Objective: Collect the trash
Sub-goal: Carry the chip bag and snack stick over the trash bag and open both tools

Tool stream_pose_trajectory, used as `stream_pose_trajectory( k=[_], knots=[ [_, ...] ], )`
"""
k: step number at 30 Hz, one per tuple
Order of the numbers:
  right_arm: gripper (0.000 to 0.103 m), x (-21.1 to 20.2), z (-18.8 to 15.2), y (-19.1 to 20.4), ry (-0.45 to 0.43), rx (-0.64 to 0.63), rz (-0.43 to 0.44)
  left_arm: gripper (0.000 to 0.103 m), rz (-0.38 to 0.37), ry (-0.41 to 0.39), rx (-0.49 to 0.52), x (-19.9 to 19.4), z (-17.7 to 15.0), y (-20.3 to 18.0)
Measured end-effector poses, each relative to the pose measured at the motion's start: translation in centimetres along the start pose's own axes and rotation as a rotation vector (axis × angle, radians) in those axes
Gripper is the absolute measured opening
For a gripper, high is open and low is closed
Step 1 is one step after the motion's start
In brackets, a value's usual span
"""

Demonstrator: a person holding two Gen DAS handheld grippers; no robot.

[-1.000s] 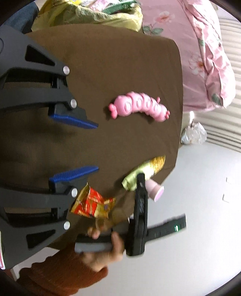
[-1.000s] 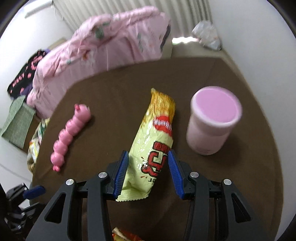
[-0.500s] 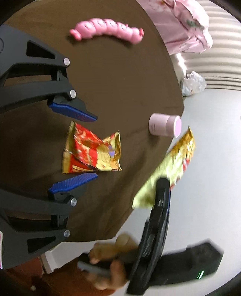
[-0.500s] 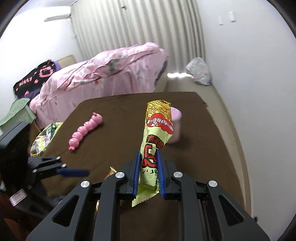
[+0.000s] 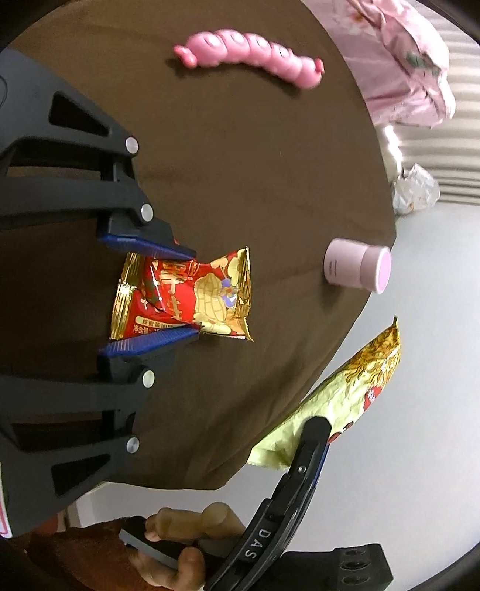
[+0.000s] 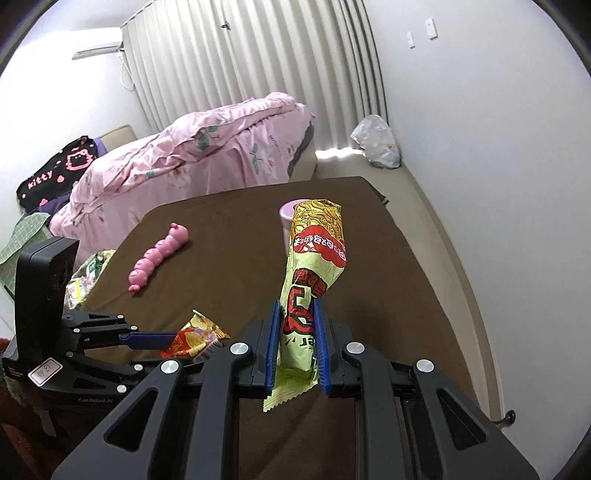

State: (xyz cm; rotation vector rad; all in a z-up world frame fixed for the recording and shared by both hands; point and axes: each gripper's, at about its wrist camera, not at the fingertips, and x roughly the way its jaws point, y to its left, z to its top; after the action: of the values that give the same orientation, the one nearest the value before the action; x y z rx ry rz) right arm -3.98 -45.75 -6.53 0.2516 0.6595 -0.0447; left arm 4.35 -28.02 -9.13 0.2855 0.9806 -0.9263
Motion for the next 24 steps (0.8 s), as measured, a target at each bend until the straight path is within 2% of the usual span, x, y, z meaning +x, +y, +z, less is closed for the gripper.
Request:
stream_pose_trajectory(
  k=[5, 11, 14, 18, 24],
  knots=[
    [0.018, -0.9, 0.6, 1.7, -0.013, -0.030, 0.017, 0.034, 0.033, -0.070, -0.059, -3.2, -0.8, 1.7],
    [0.018, -2.1, 2.0, 5.6, -0.042, -0.117, 0.060, 0.034, 0.160, -0.220, -0.126, -9.4, -1.5, 4.4],
    [0.018, -2.4, 3.0, 8.6, -0.057, -0.182, 0.093, 0.035, 0.214, -0.291, -0.194, -12.7, -2.2, 6.7],
    [0.018, -2.4, 4.0, 13.2, -0.065, -0.274, 0.145, 0.035, 0.340, -0.388, -0.298, -17.1, -3.8, 10.5],
    [0.018, -1.5, 5.5, 19.3, -0.066, -0.373, 0.213, 0.035, 0.467, -0.463, -0.433, -22.0, -7.2, 15.4]
  ],
)
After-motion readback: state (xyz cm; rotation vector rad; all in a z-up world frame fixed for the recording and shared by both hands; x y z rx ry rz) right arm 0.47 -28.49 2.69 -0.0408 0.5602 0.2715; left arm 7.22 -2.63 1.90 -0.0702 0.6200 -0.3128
